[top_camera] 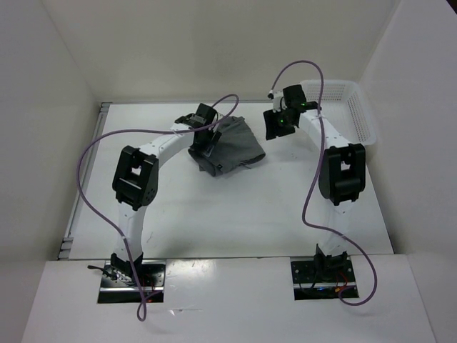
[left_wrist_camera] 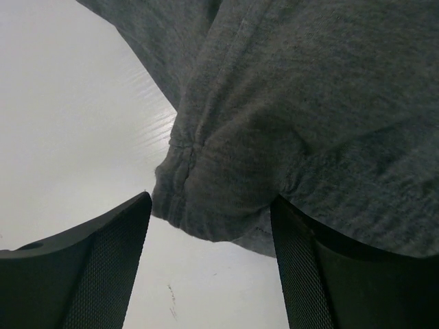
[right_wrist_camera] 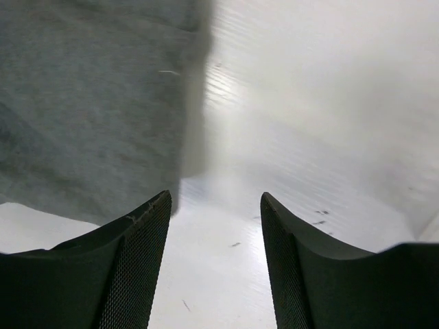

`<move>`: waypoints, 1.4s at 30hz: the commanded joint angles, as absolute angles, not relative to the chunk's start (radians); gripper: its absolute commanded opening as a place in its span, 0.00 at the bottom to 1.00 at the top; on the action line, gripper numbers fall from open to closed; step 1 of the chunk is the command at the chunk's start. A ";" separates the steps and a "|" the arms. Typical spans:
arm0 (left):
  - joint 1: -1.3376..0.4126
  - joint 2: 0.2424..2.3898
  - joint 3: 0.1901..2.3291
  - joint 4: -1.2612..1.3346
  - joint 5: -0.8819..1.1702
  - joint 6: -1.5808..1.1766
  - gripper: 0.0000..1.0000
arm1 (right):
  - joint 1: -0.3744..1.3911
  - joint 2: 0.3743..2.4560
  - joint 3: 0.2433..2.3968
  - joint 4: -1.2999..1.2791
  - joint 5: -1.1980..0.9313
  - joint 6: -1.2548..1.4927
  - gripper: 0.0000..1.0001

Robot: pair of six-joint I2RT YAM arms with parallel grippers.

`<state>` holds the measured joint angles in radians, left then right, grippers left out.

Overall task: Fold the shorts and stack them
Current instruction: Fold the shorts

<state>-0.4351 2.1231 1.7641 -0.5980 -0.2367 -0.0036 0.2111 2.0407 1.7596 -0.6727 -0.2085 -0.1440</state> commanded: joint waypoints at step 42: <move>-0.235 2.342 2.187 -0.893 0.256 0.000 0.96 | 0.118 2.148 1.740 -0.578 -0.595 -0.074 0.65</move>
<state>-0.2314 2.2742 2.1696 -0.8886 0.3485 -0.0040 0.1207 2.1365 1.6955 -0.6270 -0.5808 -0.0780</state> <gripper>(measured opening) 0.962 0.645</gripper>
